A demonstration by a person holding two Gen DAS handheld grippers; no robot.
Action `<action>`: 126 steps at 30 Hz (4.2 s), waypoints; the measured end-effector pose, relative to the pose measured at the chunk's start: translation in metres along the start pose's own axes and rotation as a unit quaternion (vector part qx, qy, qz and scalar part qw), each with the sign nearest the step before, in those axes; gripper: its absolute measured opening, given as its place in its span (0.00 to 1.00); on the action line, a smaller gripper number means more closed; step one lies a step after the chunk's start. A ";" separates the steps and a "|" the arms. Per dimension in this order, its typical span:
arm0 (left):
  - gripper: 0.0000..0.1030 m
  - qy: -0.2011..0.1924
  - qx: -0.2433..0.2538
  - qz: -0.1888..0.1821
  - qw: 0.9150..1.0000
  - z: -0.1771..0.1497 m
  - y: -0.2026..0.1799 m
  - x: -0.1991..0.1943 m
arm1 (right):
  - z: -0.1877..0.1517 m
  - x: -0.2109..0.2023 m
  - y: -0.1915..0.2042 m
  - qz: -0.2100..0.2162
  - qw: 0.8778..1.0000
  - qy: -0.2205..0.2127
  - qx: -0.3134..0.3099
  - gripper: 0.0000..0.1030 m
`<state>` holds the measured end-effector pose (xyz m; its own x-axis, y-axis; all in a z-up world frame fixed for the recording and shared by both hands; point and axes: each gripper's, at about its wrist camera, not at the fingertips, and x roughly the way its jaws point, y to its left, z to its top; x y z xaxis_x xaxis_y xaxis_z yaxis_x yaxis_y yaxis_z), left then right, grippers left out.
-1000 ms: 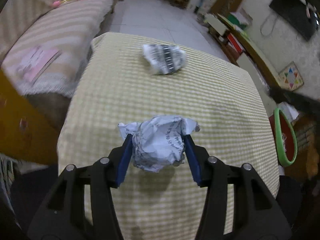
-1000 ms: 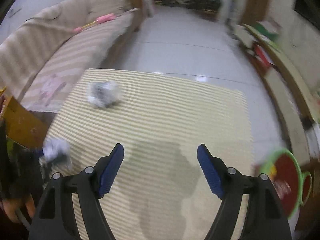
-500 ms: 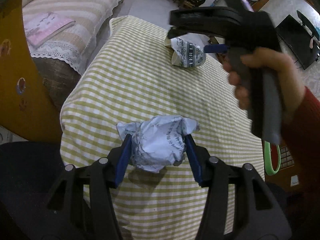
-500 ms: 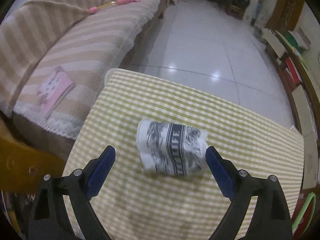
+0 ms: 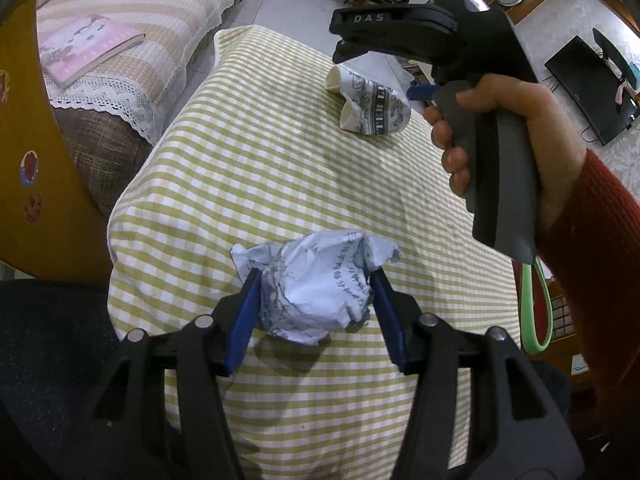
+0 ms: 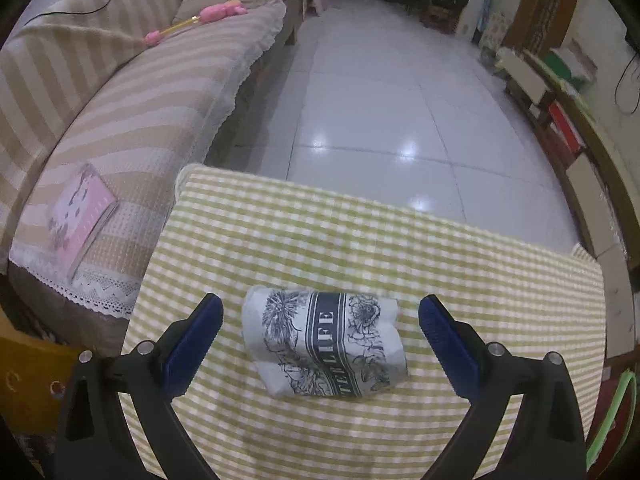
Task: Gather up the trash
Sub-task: 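Grasp the white 'LIFE' paper cup with the right tool while the left tool holds the white paper, then carry the white paper and 'LIFE' cup over the red bin with both tools, then open the left tool to drop the white paper while the right tool opens to drop the cup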
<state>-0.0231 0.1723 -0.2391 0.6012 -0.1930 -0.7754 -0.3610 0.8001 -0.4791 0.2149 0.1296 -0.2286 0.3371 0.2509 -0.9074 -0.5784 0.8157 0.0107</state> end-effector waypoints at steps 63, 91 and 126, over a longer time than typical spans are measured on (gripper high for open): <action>0.50 -0.025 0.156 0.049 0.986 0.005 -0.142 -0.018 | -0.271 -0.214 -0.202 -0.035 0.979 -0.096 0.178 0.78; 0.51 -0.038 0.267 -0.021 0.963 -0.008 -0.255 -0.021 | -0.283 -0.252 -0.261 -0.062 0.958 -0.143 0.241 0.78; 0.51 0.043 0.380 -0.101 0.919 -0.065 -0.424 0.086 | -0.351 -0.281 -0.432 -0.133 0.905 -0.173 0.364 0.78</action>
<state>0.1353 -0.2201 -0.1289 0.5311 -0.3992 -0.7474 0.3731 0.9021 -0.2167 0.1094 -0.4762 -0.1259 0.6784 0.0400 -0.7336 0.1587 0.9669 0.1995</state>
